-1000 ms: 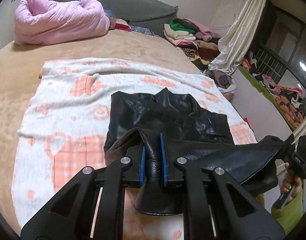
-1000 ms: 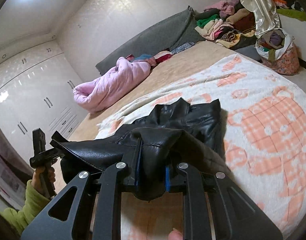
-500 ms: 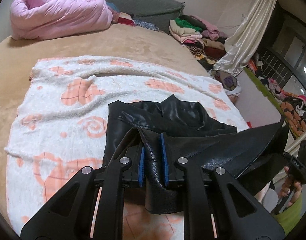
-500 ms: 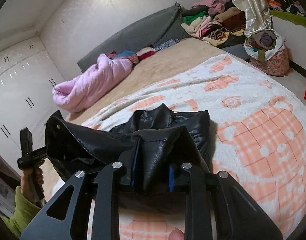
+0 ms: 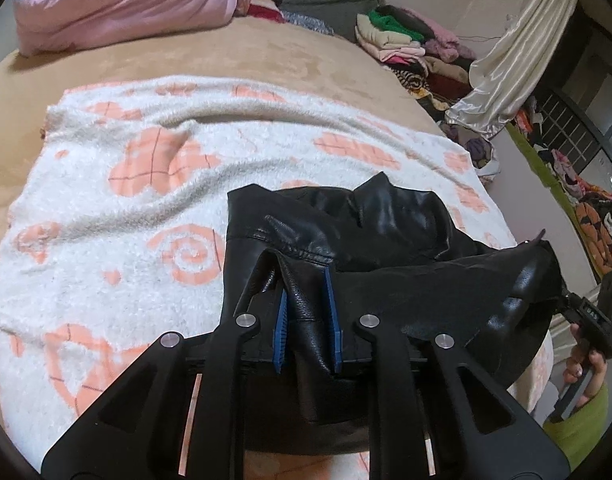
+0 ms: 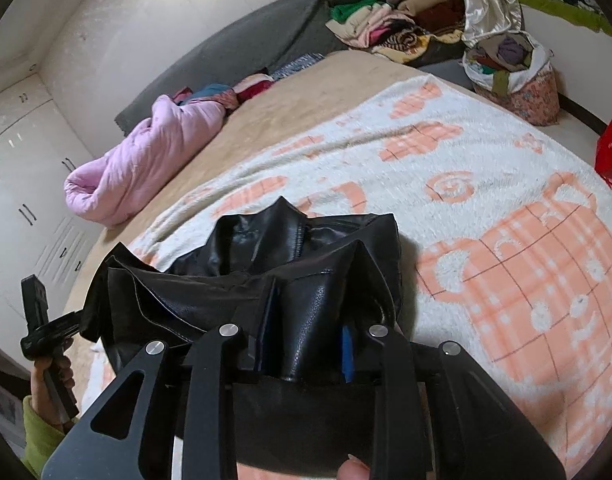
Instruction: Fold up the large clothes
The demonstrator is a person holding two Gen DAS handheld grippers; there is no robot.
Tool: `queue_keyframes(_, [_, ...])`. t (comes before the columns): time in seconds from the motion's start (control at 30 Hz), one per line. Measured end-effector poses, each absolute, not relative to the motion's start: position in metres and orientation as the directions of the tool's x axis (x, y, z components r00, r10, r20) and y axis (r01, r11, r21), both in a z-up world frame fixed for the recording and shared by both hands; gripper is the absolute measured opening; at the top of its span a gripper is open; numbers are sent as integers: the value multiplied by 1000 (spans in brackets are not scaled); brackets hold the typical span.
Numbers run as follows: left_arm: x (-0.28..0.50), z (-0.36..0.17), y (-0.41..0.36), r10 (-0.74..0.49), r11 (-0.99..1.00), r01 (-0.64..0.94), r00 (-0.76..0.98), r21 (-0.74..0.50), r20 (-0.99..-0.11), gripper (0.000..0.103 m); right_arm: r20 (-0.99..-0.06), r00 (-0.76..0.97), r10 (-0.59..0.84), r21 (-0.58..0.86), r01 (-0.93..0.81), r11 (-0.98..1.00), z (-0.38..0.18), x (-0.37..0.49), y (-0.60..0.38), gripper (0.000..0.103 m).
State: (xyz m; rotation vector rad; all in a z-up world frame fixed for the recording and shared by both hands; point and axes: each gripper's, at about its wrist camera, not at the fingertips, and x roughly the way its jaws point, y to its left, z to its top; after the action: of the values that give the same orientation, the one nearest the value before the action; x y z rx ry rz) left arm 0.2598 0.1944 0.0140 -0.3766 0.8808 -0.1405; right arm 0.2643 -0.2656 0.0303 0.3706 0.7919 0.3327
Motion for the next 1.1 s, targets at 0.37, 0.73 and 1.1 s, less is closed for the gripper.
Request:
queue_keyframes(0.37, [268,6,195,-303,915,-16,632,-402,-713,30,-653,638,407,473,-77,878,7,288,-270,54])
queue_keyframes(0.73, [254,37,224,-190,926,-85,740,-369,-646,59,-610,738,289,360,-67,930,26,274,-283,88])
queue_keyframes(1.1, [277,-22,173,-53,995,-27,668,-96,-742,25,-707,697,119,40,-129,991,-5,317,-245,68])
